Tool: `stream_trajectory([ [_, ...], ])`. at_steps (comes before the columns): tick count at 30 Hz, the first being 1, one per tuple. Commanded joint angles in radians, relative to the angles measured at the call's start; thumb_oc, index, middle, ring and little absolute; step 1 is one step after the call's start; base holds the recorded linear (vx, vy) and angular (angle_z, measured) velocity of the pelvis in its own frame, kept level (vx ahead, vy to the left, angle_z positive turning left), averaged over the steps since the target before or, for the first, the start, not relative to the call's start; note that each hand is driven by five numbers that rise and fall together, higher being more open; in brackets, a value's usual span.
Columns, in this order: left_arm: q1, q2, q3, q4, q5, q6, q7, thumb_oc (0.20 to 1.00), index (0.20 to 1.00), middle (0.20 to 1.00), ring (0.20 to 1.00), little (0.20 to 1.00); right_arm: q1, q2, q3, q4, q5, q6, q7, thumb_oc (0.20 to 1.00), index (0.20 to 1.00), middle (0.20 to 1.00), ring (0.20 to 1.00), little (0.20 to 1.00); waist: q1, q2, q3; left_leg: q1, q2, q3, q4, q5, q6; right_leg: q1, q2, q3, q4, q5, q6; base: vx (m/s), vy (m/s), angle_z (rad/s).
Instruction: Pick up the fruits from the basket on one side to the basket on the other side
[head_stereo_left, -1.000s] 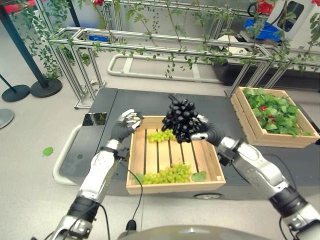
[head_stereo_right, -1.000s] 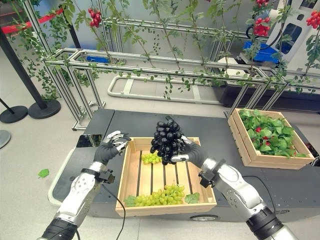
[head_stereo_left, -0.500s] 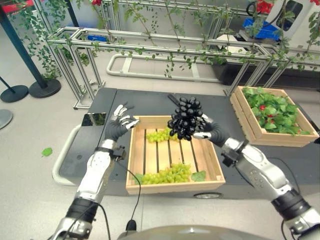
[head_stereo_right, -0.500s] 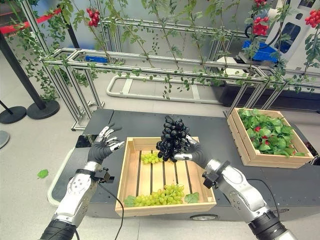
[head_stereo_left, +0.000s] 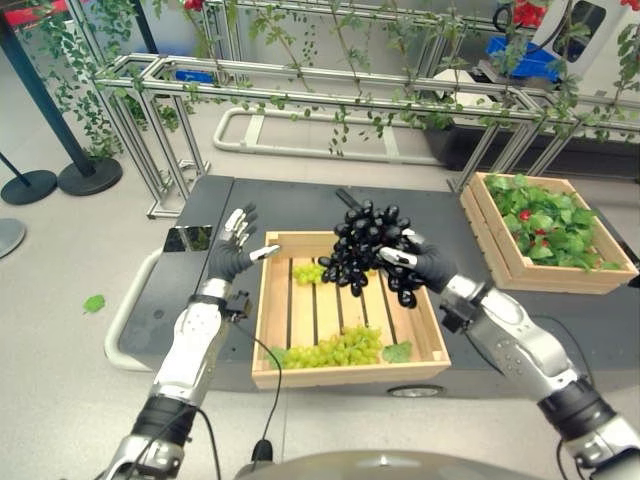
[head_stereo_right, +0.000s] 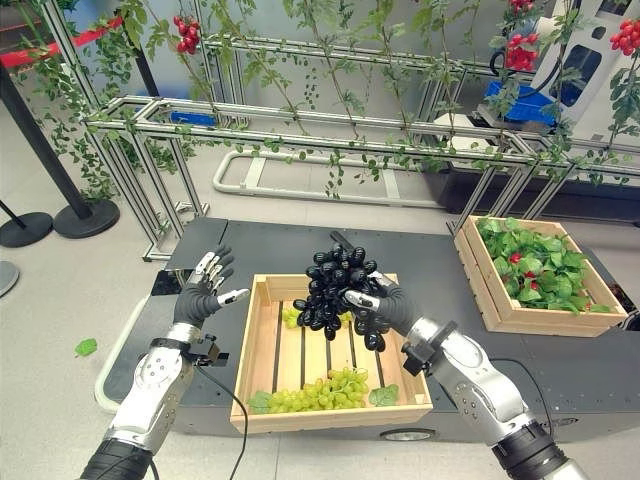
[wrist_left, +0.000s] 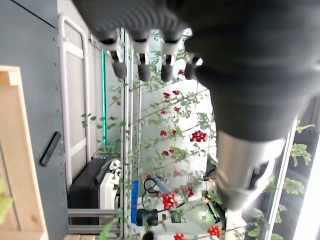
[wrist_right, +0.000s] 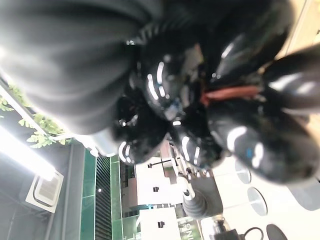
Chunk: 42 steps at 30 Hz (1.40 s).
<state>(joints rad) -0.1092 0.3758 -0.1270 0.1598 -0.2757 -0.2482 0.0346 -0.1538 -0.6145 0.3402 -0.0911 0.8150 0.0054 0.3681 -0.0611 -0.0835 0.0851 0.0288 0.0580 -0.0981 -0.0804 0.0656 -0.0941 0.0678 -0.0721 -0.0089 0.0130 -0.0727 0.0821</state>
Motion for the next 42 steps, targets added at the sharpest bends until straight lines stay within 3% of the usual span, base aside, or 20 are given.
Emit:
stream_trajectory([
  [1, -0.028, 0.052, 0.006, 0.009, 0.088, -0.071, 0.023, 1.000, 1.000, 1.000, 1.000, 1.000, -0.065, 0.025, -0.006, -0.082, 0.081, -0.093, 0.017, 0.200, 0.200, 0.200, 0.200, 0.200, 0.005, -0.050, -0.057, -0.031, -0.031, 0.007, 0.090, -0.089, 0.048, -0.106, -0.036, 0.002, 0.063, 0.062, 0.047, 0.00, 0.000, 0.00],
  [11, -0.098, 0.087, -0.064, -0.002, 0.168, -0.064, 0.024, 1.000, 1.000, 1.000, 1.000, 1.000, -0.166, 0.022, 0.081, -0.134, 0.099, -0.074, 0.043, 0.200, 0.200, 0.200, 0.200, 0.200, 0.002, -0.049, -0.061, -0.029, -0.031, 0.008, 0.091, -0.090, 0.048, -0.106, -0.035, 0.005, 0.064, 0.061, 0.046, 0.00, 0.000, 0.00],
  [21, -0.207, 0.092, -0.207, -0.111, 0.052, -0.052, -0.119, 1.000, 1.000, 1.000, 1.000, 1.000, -0.289, 0.061, 0.184, -0.110, 0.097, -0.049, 0.065, 0.200, 0.200, 0.200, 0.200, 0.200, -0.002, -0.049, -0.066, -0.023, -0.031, 0.010, 0.085, -0.090, 0.051, -0.102, -0.036, 0.007, 0.059, 0.065, 0.045, 0.00, 0.000, 0.00],
  [27, -0.296, 0.119, -0.282, -0.102, 0.051, -0.041, -0.172, 1.000, 1.000, 1.000, 1.000, 1.000, -0.334, 0.076, 0.236, -0.103, 0.093, -0.032, 0.089, 0.200, 0.200, 0.200, 0.200, 0.200, -0.009, -0.046, -0.071, -0.019, -0.031, 0.013, 0.081, -0.089, 0.051, -0.099, -0.035, 0.011, 0.054, 0.067, 0.046, 0.00, 0.000, 0.00],
  [38, -0.337, 0.149, -0.322, -0.083, 0.053, -0.028, -0.221, 1.000, 1.000, 1.000, 1.000, 1.000, -0.336, 0.102, 0.264, -0.075, 0.102, -0.017, 0.102, 0.200, 0.200, 0.200, 0.200, 0.200, -0.017, -0.038, -0.075, -0.014, -0.032, 0.016, 0.081, -0.090, 0.052, -0.097, -0.034, 0.016, 0.055, 0.066, 0.046, 0.00, 0.000, 0.00],
  [39, -0.333, 0.147, -0.321, -0.083, 0.044, -0.026, -0.226, 0.586, 0.586, 0.586, 0.586, 0.586, -0.336, 0.101, 0.266, -0.077, 0.101, -0.015, 0.104, 0.200, 0.200, 0.200, 0.200, 0.200, -0.018, -0.037, -0.076, -0.014, -0.032, 0.016, 0.081, -0.091, 0.052, -0.097, -0.035, 0.015, 0.055, 0.066, 0.046, 0.00, 0.000, 0.00],
  [40, -0.331, 0.146, -0.320, -0.081, 0.044, -0.027, -0.227, 0.291, 0.291, 0.291, 0.291, 0.291, -0.336, 0.101, 0.266, -0.080, 0.101, -0.014, 0.107, 0.200, 0.200, 0.200, 0.200, 0.200, -0.018, -0.037, -0.077, -0.013, -0.032, 0.016, 0.080, -0.091, 0.052, -0.097, -0.035, 0.014, 0.055, 0.066, 0.046, 0.00, 0.000, 0.00],
  [41, -0.331, 0.146, -0.320, -0.081, 0.044, -0.027, -0.227, 0.200, 0.200, 0.200, 0.200, 0.200, -0.336, 0.101, 0.266, -0.080, 0.101, -0.014, 0.107, 0.200, 0.200, 0.200, 0.200, 0.200, -0.018, -0.037, -0.077, -0.013, -0.032, 0.016, 0.080, -0.091, 0.052, -0.097, -0.035, 0.014, 0.055, 0.066, 0.046, 0.00, 0.000, 0.00],
  [42, -0.332, 0.149, -0.325, -0.078, 0.038, -0.024, -0.234, 0.200, 0.200, 0.200, 0.200, 0.200, -0.337, 0.102, 0.266, -0.079, 0.103, -0.013, 0.108, 0.200, 0.200, 0.200, 0.200, 0.200, -0.018, -0.036, -0.076, -0.013, -0.032, 0.017, 0.081, -0.091, 0.052, -0.096, -0.035, 0.014, 0.055, 0.065, 0.046, 0.00, 0.000, 0.00],
])
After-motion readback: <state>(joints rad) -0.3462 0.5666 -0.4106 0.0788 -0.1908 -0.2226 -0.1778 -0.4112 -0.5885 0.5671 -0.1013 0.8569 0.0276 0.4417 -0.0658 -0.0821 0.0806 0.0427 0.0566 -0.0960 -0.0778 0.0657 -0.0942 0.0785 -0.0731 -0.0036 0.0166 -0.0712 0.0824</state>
